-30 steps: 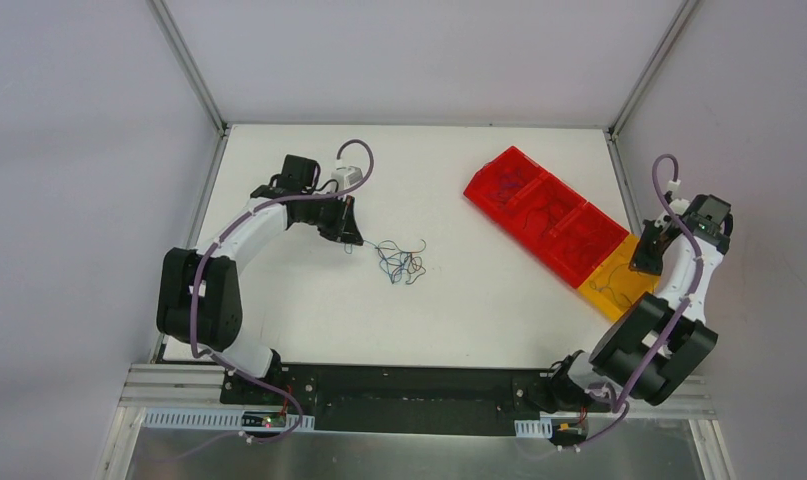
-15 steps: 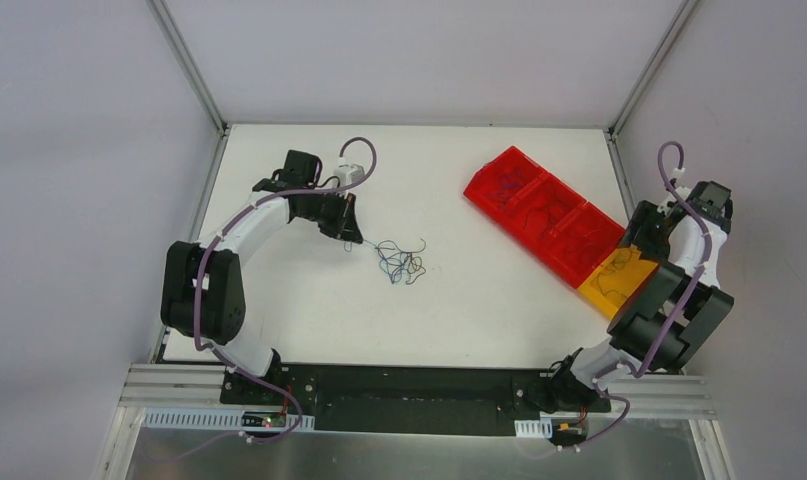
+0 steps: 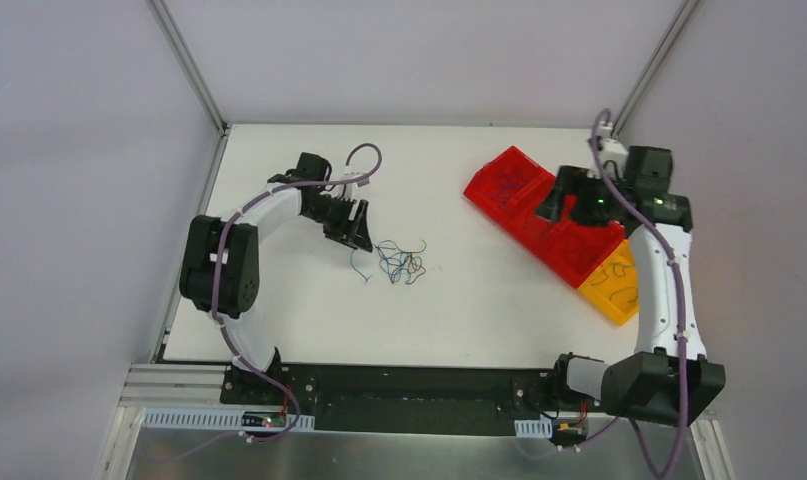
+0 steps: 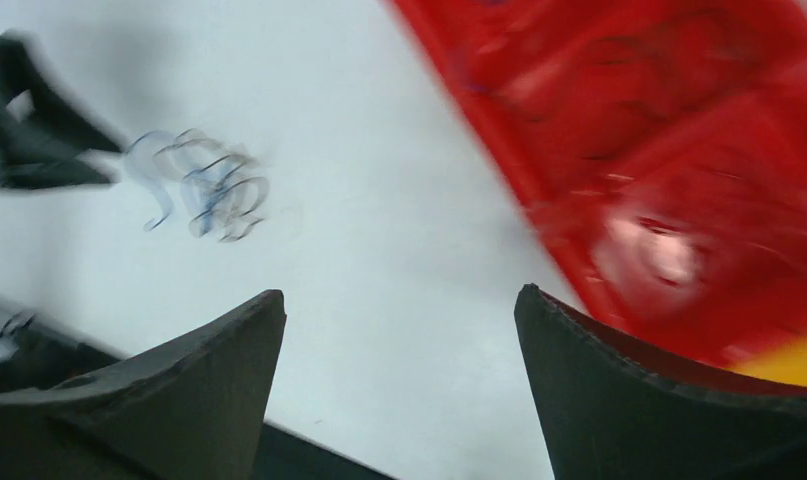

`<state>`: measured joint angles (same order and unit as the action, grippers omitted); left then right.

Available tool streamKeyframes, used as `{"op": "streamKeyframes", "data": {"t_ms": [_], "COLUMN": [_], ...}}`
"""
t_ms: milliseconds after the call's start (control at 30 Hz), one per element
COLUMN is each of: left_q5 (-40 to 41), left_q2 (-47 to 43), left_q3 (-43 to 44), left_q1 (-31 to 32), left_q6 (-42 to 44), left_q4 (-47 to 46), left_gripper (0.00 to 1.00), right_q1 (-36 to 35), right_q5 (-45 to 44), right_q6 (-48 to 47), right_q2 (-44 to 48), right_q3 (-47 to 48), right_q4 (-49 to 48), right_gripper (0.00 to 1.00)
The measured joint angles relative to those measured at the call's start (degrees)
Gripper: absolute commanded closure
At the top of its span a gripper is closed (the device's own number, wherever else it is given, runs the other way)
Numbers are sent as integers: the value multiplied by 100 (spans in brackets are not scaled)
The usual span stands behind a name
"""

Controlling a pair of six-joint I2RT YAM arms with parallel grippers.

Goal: Untangle the cables

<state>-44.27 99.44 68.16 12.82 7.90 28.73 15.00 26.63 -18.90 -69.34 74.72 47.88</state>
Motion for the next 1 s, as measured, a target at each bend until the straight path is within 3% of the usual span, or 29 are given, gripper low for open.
{"op": "streamKeyframes", "data": {"t_ms": [167, 367, 567, 700, 867, 967, 1000], "left_q5": [151, 37, -118, -144, -155, -155, -157], "left_q2": [697, 1086, 1357, 1445, 1445, 1445, 1445], "left_q3": [306, 514, 531, 529, 433, 299, 262], "left_q1": [31, 33, 127, 151, 74, -50, -96], "left_q6": [-393, -876, -1360, -1493, -1580, -1604, -1617], "left_q4": [-9, -66, -153, -155, -236, -251, -251], "left_gripper": [41, 40, 47, 57, 81, 99, 100], "right_q1": [-1965, -3650, -4413, -4579, -4750, -4804, -4811], "right_q5": [485, 715, 763, 695, 680, 671, 662], "right_q6": [780, 988, 1169, 1226, 1178, 1060, 1014], "right_q2": [-570, -1982, -3530, -4151, -4306, -4304, -4301], "right_q3": [-348, -448, -127, 39, 48, -20, -66], "right_q4": [-682, -1661, -2542, -2889, -2994, -3082, -3084], "right_gripper": [13, 19, 24, 32, 51, 83, 95]}}
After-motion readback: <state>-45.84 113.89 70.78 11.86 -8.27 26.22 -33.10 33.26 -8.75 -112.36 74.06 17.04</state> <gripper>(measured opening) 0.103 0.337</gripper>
